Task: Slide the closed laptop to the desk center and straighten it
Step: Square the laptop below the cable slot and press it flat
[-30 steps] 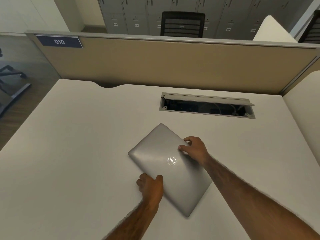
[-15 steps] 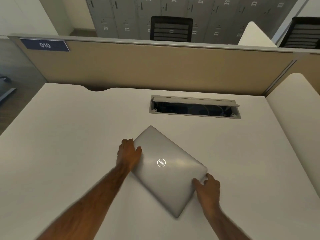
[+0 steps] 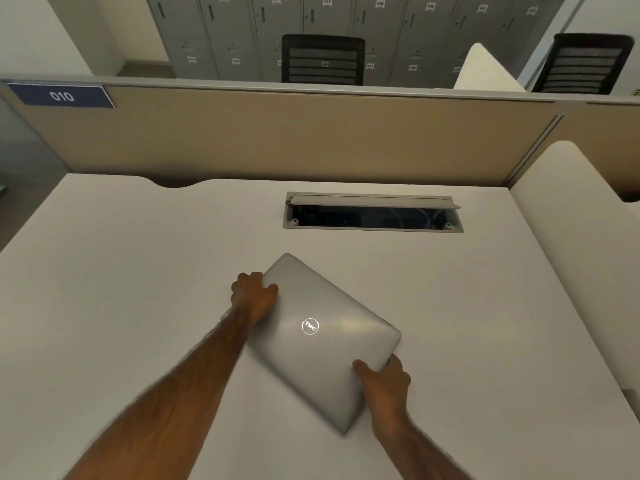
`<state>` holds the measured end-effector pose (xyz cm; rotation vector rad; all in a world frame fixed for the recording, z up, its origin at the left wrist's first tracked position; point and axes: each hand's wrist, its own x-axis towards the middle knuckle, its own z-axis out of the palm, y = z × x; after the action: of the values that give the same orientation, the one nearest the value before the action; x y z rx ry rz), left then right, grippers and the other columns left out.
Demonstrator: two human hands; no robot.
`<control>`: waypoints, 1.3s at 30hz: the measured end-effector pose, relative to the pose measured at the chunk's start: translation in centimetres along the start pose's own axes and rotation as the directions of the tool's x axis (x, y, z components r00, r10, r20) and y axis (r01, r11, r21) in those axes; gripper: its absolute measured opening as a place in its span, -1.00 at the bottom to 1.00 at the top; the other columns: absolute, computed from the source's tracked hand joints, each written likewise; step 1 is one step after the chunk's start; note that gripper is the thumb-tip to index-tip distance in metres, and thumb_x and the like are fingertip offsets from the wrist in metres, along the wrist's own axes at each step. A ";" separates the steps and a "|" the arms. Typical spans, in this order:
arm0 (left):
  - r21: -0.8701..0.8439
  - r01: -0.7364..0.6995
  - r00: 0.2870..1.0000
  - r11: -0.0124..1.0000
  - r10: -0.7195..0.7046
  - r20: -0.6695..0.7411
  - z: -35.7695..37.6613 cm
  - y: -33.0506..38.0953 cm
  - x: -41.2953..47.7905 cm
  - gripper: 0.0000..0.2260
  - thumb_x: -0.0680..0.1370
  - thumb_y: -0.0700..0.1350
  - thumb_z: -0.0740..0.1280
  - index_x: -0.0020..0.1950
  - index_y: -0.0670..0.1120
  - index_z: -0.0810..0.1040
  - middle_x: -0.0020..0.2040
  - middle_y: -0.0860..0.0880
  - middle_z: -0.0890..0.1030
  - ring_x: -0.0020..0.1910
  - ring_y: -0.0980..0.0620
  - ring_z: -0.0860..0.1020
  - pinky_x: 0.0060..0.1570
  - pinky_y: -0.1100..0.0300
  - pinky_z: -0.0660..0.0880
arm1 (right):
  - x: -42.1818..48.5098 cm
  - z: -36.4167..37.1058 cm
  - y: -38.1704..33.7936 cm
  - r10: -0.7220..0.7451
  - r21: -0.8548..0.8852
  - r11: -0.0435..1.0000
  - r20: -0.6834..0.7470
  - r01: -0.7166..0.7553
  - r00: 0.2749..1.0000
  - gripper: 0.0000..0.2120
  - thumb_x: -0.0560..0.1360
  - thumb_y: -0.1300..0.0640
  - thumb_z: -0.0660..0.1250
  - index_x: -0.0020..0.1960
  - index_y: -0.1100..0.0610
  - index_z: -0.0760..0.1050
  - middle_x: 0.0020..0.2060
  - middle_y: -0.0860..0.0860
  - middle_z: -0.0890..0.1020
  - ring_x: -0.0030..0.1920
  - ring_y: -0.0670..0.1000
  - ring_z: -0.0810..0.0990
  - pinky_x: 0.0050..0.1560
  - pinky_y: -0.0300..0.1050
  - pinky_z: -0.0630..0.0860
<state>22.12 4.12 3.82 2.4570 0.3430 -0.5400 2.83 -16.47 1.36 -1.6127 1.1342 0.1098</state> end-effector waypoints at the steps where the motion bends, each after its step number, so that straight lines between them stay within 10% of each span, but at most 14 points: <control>1: -0.015 0.013 1.000 1.000 -0.013 0.002 -0.1 0.1 0.1 -0.50 0.59 0.04 0.29 0.49 -0.14 0.46 0.42 -0.22 0.44 0.43 -0.27 0.39 0.41 -0.12 0.43 | 0.0 0.0 0.0 -0.004 0.012 1.000 -0.005 0.004 1.000 -0.39 0.37 0.09 0.53 0.38 0.18 0.47 0.19 0.20 0.51 0.12 0.26 0.58 0.17 0.14 0.60; 21: -0.391 0.082 0.994 0.917 -0.105 -0.039 2.8 -1.3 -4.3 -0.45 0.50 -0.07 0.45 0.48 -0.10 0.45 0.37 -0.18 0.52 0.35 -0.25 0.52 0.31 -0.12 0.53 | 8.3 -5.6 -6.0 -0.219 -0.085 0.972 0.005 0.219 0.976 -0.18 0.25 -0.08 0.64 0.45 0.01 0.44 0.20 0.06 0.40 0.24 0.24 0.57 0.23 0.24 0.59; 39: -0.402 0.135 0.988 0.906 -0.155 -0.017 4.2 -1.6 -4.9 -0.44 0.51 -0.04 0.44 0.49 -0.09 0.43 0.40 -0.15 0.45 0.36 -0.24 0.49 0.35 -0.14 0.50 | 11.1 -5.1 -7.9 -0.234 -0.158 0.958 0.046 0.238 0.971 -0.20 0.20 -0.13 0.58 0.40 0.04 0.50 0.25 0.13 0.56 0.25 0.21 0.58 0.23 0.19 0.59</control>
<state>15.96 2.30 2.16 2.0590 0.5987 -0.4219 11.98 -27.72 2.33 -1.8753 0.9226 0.0684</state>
